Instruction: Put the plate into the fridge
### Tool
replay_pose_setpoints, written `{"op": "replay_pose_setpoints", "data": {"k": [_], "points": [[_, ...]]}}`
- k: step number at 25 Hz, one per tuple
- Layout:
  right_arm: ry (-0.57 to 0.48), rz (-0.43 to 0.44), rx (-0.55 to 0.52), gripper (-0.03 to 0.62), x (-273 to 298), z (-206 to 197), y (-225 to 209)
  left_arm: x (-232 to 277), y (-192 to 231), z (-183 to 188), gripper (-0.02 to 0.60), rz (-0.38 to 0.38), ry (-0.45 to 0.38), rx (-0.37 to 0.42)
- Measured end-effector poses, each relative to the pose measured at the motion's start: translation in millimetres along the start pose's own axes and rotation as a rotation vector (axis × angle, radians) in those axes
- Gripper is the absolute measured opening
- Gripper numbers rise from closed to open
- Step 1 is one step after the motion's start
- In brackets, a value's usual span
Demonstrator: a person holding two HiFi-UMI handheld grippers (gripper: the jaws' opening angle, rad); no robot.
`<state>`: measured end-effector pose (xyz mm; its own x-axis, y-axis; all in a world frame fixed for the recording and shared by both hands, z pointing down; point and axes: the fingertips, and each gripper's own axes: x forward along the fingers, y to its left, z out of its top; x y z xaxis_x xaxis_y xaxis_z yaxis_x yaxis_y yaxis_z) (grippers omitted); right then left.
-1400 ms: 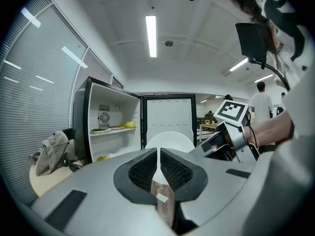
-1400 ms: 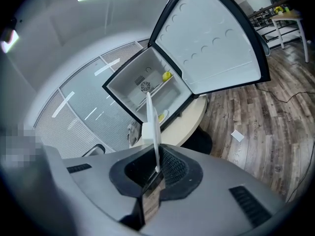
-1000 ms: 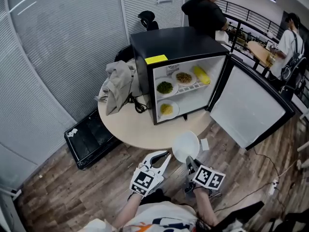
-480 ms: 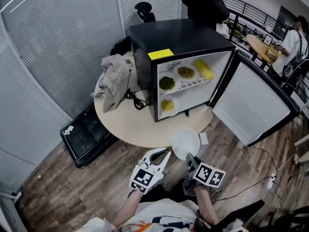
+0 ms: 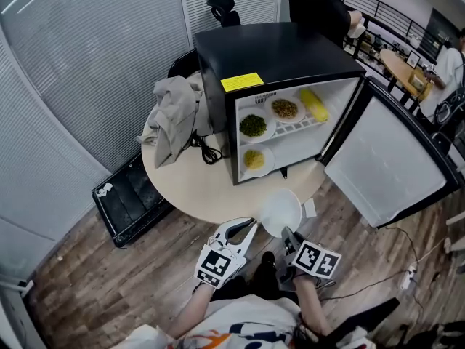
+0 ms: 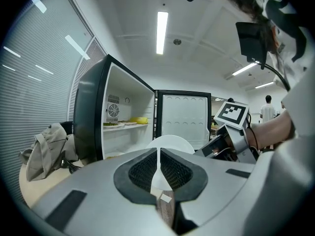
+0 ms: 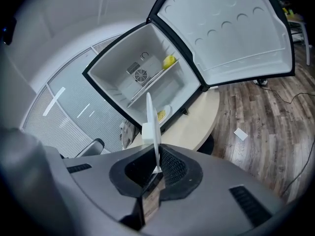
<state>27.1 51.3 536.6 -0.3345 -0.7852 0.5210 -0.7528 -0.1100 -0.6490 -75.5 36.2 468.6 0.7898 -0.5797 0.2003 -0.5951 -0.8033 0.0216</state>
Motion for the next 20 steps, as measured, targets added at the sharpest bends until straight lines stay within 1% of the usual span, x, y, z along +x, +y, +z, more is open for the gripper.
{"op": "replay_pose_setpoints", "data": {"k": [6, 13, 20], "points": [[0.019, 0.016, -0.009, 0.026, 24, 35, -11, 33, 16, 9, 0.014, 0.031, 0.004, -0.002], [0.057, 0.038, -0.02, 0.026, 53, 68, -24, 72, 31, 10, 0.014, 0.061, 0.029, -0.014], [0.087, 0.055, -0.021, 0.026, 76, 94, -40, 111, 38, 13, 0.014, 0.069, 0.048, -0.014]]}}
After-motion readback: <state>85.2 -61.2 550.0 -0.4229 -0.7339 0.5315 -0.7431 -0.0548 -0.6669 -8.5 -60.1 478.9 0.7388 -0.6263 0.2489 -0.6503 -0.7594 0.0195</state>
